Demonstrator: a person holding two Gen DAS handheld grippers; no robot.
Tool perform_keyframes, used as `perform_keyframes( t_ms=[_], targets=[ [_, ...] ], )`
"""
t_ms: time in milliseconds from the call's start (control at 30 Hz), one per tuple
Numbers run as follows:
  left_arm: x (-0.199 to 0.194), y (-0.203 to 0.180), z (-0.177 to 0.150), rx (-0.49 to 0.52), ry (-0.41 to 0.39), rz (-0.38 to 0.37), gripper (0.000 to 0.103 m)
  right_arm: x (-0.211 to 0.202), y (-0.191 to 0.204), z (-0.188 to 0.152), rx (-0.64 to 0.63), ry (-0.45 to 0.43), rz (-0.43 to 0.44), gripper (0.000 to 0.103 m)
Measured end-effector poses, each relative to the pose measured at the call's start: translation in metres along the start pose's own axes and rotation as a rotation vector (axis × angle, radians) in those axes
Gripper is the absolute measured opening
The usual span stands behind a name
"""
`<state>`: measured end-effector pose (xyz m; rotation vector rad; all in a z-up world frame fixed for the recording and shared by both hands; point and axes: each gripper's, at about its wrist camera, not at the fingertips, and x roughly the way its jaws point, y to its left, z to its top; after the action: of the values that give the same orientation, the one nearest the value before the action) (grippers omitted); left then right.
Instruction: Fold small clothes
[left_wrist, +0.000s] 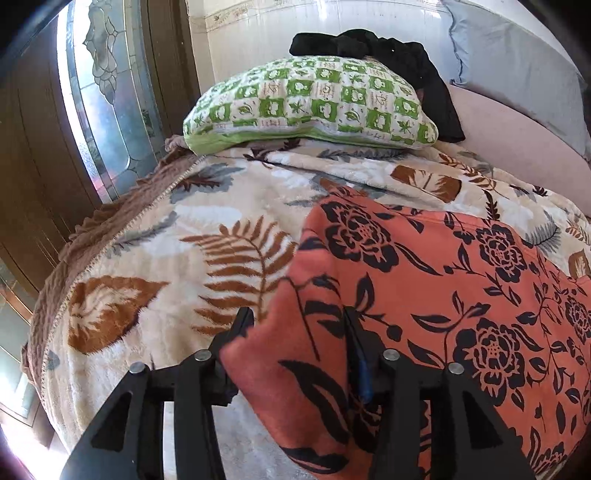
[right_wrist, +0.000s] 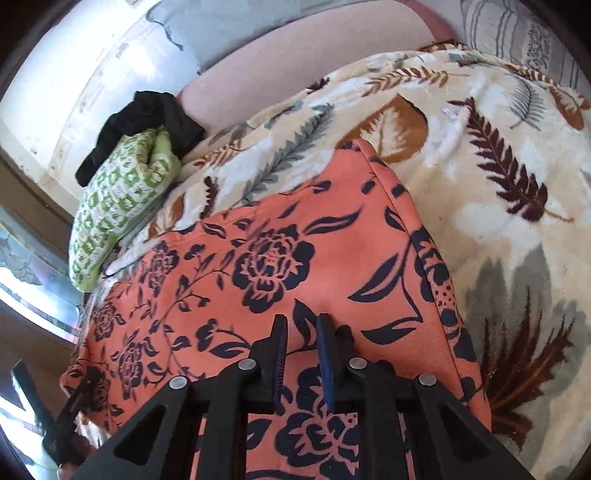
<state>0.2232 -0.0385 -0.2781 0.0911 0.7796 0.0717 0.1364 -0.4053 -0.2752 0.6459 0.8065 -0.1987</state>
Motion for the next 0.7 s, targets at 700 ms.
perform_keyframes(
  t_ms=[700],
  targets=[
    [0.027,-0.034,-0.002,0.11,0.09,0.027,0.082,0.057,-0.043,0.079,0.116,0.049,-0.069,0.019]
  ],
)
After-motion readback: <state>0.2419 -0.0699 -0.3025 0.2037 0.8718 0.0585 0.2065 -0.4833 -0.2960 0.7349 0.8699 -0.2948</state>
